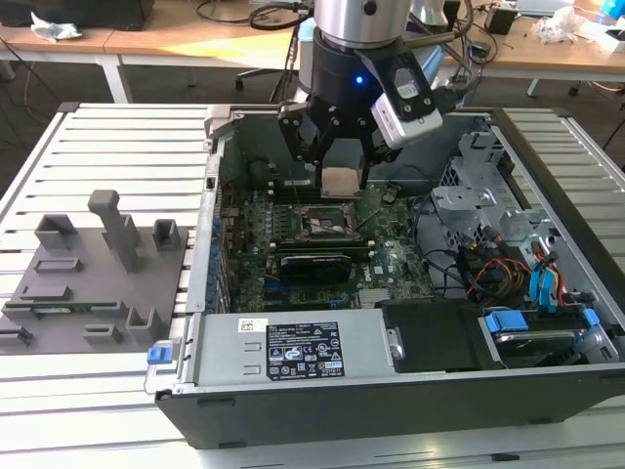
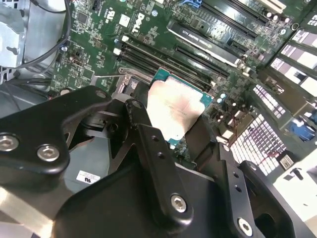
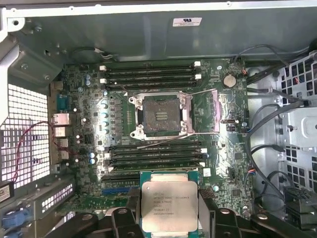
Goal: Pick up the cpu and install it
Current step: 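Pick up the cpu and move it towards the insertion slot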
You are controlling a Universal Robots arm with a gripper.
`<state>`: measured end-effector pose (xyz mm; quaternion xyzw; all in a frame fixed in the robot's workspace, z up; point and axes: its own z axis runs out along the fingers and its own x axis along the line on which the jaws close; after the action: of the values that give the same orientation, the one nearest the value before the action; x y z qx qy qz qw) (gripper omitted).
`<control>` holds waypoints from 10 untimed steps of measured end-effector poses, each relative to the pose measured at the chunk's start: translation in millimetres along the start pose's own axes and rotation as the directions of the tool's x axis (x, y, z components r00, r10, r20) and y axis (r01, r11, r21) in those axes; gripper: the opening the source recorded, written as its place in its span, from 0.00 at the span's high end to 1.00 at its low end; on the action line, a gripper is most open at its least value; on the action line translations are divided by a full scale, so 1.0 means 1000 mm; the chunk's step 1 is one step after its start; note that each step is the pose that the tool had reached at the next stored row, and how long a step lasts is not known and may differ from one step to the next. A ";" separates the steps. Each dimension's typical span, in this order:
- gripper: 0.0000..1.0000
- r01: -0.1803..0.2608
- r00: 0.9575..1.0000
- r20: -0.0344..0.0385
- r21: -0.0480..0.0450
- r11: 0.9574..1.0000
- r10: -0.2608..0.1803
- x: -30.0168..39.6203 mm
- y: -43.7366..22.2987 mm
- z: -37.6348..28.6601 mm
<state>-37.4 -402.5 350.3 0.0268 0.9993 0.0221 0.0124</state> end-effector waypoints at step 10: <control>0.45 0.000 1.000 0.000 0.000 1.000 0.000 0.0005 -0.0010 0.0216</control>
<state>-37.4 -402.5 328.6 0.0268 0.9993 0.0221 0.0124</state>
